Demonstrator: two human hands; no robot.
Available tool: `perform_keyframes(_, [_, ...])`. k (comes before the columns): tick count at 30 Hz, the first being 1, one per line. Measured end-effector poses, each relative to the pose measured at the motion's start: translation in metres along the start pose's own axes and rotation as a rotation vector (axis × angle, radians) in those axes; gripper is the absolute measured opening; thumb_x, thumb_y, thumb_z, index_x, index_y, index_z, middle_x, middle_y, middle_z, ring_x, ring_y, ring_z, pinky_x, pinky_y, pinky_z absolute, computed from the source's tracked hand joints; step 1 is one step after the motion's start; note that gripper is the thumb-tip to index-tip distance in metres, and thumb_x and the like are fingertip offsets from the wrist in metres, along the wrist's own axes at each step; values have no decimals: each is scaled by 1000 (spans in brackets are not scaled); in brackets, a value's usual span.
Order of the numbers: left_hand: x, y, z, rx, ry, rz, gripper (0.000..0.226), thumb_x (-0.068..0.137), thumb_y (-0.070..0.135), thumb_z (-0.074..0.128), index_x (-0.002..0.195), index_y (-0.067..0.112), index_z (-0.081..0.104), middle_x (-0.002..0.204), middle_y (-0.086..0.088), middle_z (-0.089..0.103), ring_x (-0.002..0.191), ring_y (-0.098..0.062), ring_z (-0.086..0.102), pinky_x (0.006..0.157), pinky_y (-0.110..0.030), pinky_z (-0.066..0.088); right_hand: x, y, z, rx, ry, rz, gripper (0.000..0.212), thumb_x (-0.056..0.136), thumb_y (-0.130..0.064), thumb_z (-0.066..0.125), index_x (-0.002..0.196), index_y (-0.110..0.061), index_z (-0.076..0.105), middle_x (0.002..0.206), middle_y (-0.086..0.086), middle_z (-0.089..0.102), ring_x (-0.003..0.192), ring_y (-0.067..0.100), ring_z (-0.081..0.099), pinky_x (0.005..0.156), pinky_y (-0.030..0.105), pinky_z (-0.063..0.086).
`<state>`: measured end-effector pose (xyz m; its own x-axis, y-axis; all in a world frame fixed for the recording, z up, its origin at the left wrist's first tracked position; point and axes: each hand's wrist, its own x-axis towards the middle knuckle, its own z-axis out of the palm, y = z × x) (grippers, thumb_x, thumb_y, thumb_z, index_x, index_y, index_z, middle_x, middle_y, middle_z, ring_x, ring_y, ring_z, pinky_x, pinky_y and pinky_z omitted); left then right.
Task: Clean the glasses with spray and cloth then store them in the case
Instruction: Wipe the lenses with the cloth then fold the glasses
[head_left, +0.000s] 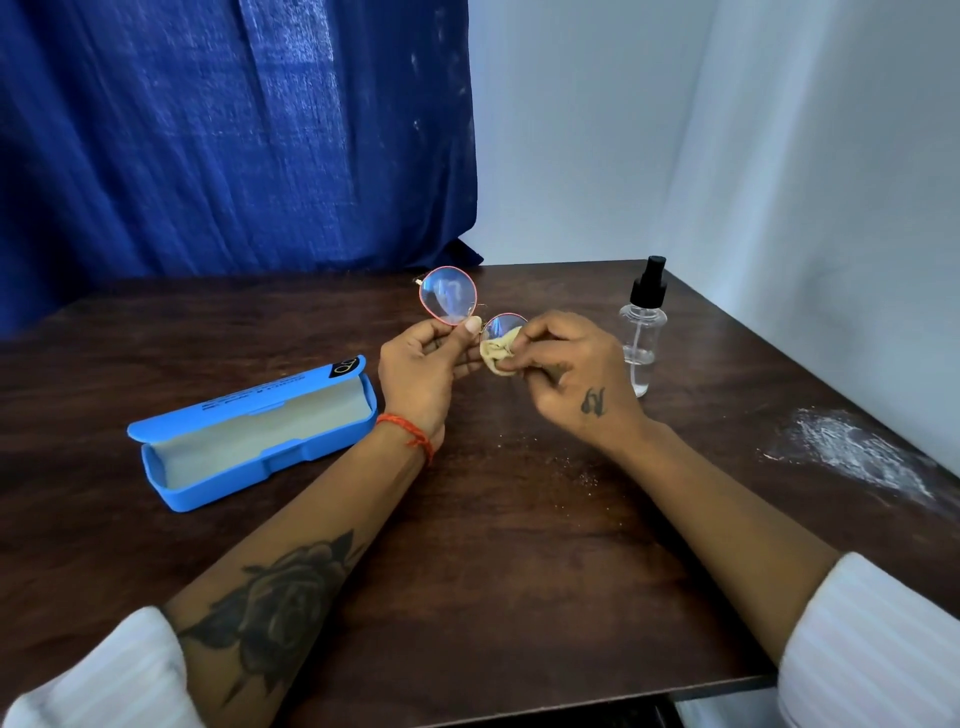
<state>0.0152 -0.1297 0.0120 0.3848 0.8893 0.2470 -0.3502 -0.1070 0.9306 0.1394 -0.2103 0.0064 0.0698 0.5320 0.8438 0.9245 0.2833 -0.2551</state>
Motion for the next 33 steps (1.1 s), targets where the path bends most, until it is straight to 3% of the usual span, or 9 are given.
perform_keyframes(4, [0,-1,0,18,-17,9,3,82,11,65,82,9,67,76,-7,70,72,-17,68,73,-31,58,3,1,-9,-42,6,93,25,59,6,59,68,-12,75,77,3,68,71,19,64,63,30,54])
perform_keyframes(9, [0,1,0,69,-18,40,2,81,11,66,79,10,68,71,-6,69,68,-15,67,70,-27,58,19,-6,-17,39,223,279,33,71,-2,66,102,-13,70,92,6,69,82,21,65,74,36,55])
perform_keyframes(14, [-1,2,2,132,-85,81,7,80,11,66,84,5,68,76,-12,69,67,-17,67,65,-22,56,48,-28,-6,-1,178,112,35,73,6,60,104,-7,70,96,11,64,87,14,58,78,7,42])
perform_keyframes(19, [0,2,-1,146,-132,105,6,81,8,64,78,10,69,66,0,69,61,-8,65,59,-18,51,45,-27,10,-145,15,-55,35,78,-10,46,102,-8,71,93,9,65,86,24,56,76,19,40])
perform_keyframes(23, [2,2,0,117,-136,70,7,82,2,62,84,4,68,72,-8,68,60,-9,65,58,-18,53,37,-21,4,-111,-8,-165,33,76,-6,46,91,-10,75,85,6,67,86,16,44,76,8,34])
perform_keyframes(27, [3,0,0,106,-170,58,10,81,0,63,86,6,68,72,-6,69,62,-11,66,64,-22,56,36,-11,0,-67,35,-140,27,72,-7,52,80,-14,77,82,1,71,85,14,44,74,15,39])
perform_keyframes(29, [3,1,0,115,-187,50,8,81,3,63,82,9,69,67,1,70,60,-9,65,62,-21,55,36,-8,-2,-98,88,-118,26,69,2,59,79,-13,77,80,1,71,83,15,45,72,17,39])
perform_keyframes(33, [3,3,-1,147,-197,54,5,82,6,63,80,4,68,66,-3,67,58,-6,63,59,-17,53,36,-8,-1,-189,141,-55,36,68,11,52,90,-8,74,84,7,70,81,24,54,74,15,36])
